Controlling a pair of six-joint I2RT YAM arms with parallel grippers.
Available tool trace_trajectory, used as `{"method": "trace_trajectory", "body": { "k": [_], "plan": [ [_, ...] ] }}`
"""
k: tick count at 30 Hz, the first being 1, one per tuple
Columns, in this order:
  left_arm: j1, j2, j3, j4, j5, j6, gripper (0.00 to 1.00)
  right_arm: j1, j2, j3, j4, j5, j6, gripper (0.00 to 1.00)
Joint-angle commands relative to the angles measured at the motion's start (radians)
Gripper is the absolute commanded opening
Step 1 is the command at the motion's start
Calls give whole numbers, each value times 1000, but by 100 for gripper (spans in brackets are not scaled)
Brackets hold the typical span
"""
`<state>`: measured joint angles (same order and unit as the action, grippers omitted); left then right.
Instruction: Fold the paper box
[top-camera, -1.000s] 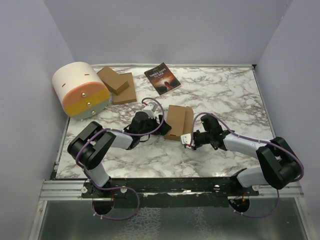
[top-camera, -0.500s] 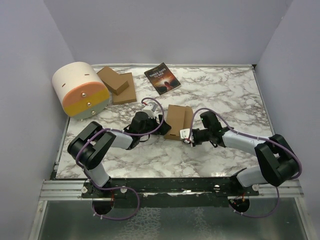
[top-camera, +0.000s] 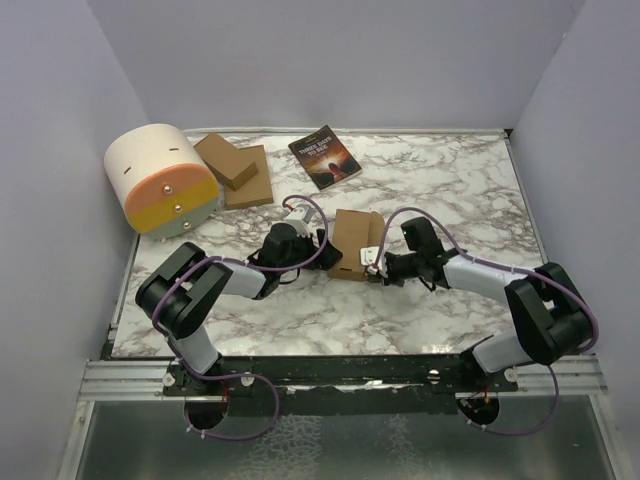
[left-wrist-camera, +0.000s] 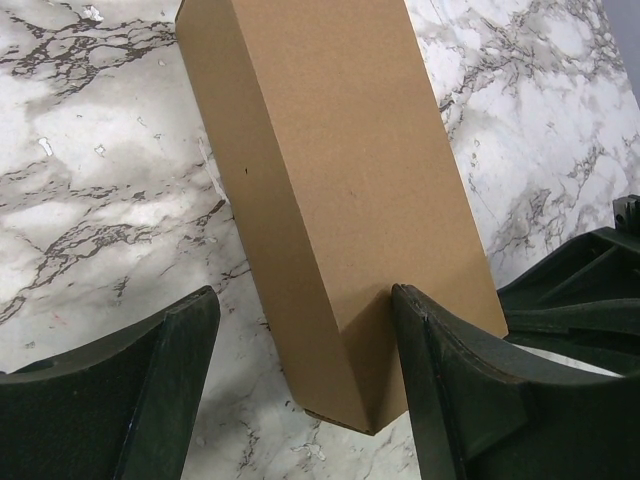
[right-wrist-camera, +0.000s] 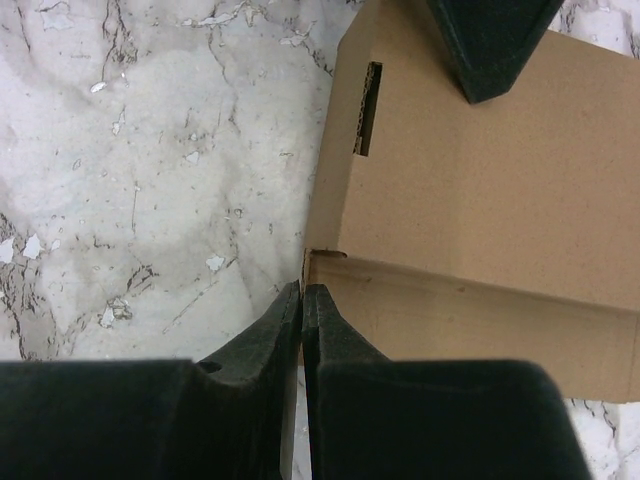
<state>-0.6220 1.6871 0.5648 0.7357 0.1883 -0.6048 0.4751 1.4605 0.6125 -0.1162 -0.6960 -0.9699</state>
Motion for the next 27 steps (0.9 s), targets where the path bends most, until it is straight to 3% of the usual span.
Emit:
{"method": "trace_trajectory", "body": {
  "k": [1,27],
  "plan": [
    [-1,32,-6,-61,-23,19,71,-10,20,31,-7,8,64,5],
    [-1,33,7,-69,2,29,70,-12,84,117,-69,20,204,2]
  ]
}}
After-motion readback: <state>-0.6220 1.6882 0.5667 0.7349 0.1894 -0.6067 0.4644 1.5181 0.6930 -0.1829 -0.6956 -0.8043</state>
